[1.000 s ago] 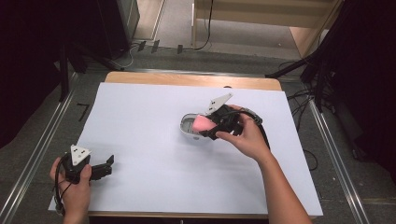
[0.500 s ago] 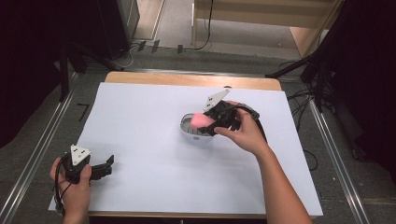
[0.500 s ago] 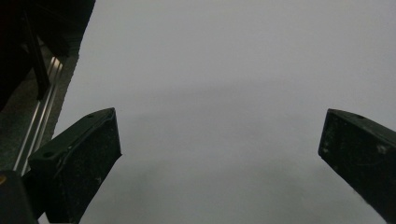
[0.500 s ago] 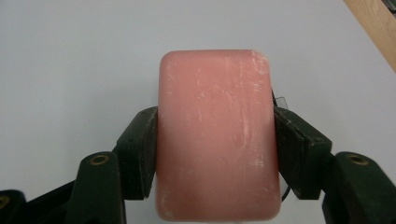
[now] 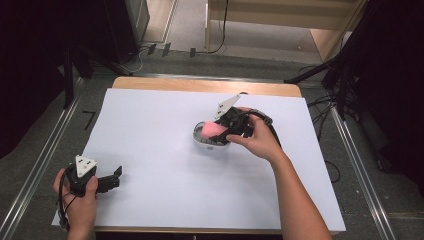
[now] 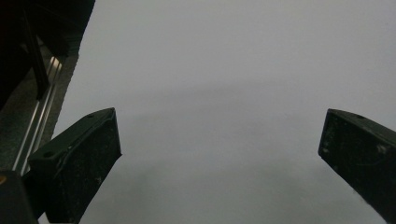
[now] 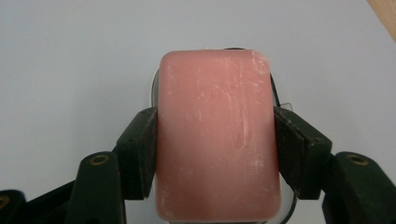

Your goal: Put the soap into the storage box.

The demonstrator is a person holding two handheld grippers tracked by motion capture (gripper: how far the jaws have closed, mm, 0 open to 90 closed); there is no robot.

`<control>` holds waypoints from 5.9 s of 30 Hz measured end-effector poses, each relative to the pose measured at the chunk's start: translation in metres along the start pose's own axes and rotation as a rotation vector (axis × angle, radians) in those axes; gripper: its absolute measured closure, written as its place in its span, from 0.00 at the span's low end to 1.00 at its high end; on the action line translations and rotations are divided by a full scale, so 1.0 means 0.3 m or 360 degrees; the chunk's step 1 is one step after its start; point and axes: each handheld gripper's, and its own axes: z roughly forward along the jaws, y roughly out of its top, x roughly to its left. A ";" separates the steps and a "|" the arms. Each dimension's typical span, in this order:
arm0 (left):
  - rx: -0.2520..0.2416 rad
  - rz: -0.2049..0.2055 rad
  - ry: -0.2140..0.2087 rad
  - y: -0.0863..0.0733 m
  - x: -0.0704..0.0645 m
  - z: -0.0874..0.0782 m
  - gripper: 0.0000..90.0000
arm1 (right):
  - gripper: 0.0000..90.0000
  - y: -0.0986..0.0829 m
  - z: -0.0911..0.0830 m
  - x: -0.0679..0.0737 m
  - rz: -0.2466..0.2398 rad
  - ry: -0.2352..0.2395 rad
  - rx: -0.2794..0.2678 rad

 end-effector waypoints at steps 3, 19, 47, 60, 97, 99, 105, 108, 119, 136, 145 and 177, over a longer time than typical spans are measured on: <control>0.0003 0.0000 0.0004 0.000 0.000 -0.001 0.00 | 0.43 0.002 0.010 -0.001 0.0000 -0.0002 0.0009; 0.0005 -0.0003 -0.0002 0.000 0.002 -0.001 0.00 | 0.43 -0.004 0.043 -0.020 0.0013 0.0035 0.0046; 0.0005 -0.0005 -0.0002 0.000 0.002 -0.001 0.00 | 0.41 -0.010 0.064 -0.023 0.0038 0.0055 0.0073; 0.0006 -0.0006 -0.0002 0.001 0.001 0.000 0.00 | 0.40 -0.011 0.032 -0.018 0.0058 0.0001 0.0037; 0.0008 0.0005 0.0002 0.001 -0.001 0.001 0.00 | 0.33 -0.187 -0.106 0.025 0.0352 -0.0151 -0.0072; 0.0009 0.0004 0.0003 0.001 0.000 0.001 0.00 | 0.32 -0.199 -0.112 0.029 0.0373 -0.0154 -0.0090; 0.0010 0.0004 0.0003 0.001 0.000 0.001 0.00 | 0.27 -0.228 -0.123 0.043 0.0410 -0.0187 -0.0096; 0.0010 0.0004 0.0003 0.001 0.000 0.001 0.00 | 0.26 -0.243 -0.131 0.049 0.0439 -0.0208 -0.0108; 0.0008 0.0005 0.0001 0.001 0.000 0.001 0.00 | 0.21 -0.315 -0.152 0.077 0.0545 -0.0352 -0.0128; 0.0008 0.0007 0.0005 0.001 -0.001 0.001 0.00 | 0.14 -0.428 -0.196 0.129 0.0742 -0.0577 -0.0213; 0.0011 0.0009 0.0007 0.001 -0.002 0.000 0.00 | 0.04 -0.487 -0.204 0.165 0.0793 -0.0612 -0.0229; 0.0015 0.0018 0.0014 0.001 -0.004 0.000 0.00 | 0.00 -0.737 -0.291 0.274 0.0962 -0.0735 -0.0331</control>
